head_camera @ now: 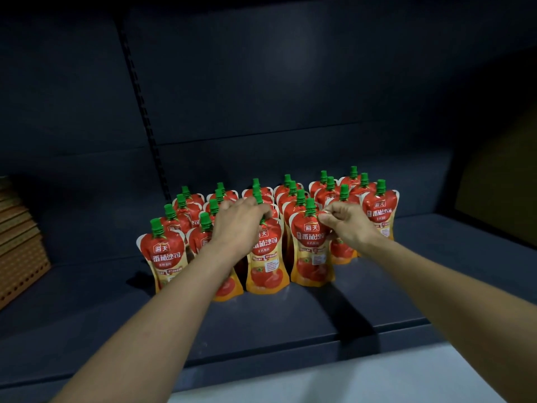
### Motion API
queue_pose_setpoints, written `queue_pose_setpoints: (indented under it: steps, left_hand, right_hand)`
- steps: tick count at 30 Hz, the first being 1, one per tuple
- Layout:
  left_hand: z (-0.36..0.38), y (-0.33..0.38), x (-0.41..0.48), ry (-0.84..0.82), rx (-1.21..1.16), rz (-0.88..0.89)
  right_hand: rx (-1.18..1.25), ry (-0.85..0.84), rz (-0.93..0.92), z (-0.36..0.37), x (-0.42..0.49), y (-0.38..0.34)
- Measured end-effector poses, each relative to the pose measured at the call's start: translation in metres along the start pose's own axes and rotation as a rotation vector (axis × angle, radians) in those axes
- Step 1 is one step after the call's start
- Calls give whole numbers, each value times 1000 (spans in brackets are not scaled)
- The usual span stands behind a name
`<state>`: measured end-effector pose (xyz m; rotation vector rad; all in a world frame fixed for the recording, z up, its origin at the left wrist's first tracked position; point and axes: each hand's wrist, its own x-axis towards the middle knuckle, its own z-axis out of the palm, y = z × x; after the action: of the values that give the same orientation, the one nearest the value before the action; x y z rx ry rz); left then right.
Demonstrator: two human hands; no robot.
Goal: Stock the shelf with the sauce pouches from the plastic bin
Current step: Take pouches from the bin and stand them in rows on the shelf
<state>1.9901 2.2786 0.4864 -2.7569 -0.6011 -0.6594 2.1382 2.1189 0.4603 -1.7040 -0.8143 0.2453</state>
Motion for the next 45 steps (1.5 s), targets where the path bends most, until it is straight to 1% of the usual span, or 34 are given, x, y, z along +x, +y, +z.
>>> queue_pose_setpoints:
  steps: [6, 16, 19, 21, 23, 26, 30, 33, 35, 39, 45]
  left_hand:
    - [-1, 2, -5, 2, -10, -5]
    - [-6, 3, -6, -44, 5, 0]
    - [-8, 5, -10, -59, -3, 6]
    - [-8, 7, -16, -62, -13, 10]
    - [-9, 10, -24, -44, -37, 10]
    - [-9, 20, -44, -6, -109, 18]
    - [-5, 44, -85, 44, -265, 47]
    - [3, 72, -125, 60, -423, 82]
    - [11, 95, -153, 17, -528, 82]
    - [30, 149, -207, -130, -706, 91]
    - [47, 242, -264, -319, -786, 240]
  right_hand:
    - [-21, -11, 50, 3, -2, -1]
    - [-80, -22, 79, -1, -7, -13]
    - [-159, -40, 86, -1, -13, -16]
    - [-194, -9, 83, 0, -20, -16]
    - [-226, 60, 69, 1, -31, -14]
    - [-359, 151, 3, 0, -56, -4]
    - [-516, 187, -138, -3, -113, 18]
    - [-609, 256, -189, -4, -173, 35]
    - [-622, 309, -156, -6, -214, 48]
    - [-603, 382, -3, -15, -299, 86]
    - [-560, 436, 314, -52, -411, 145]
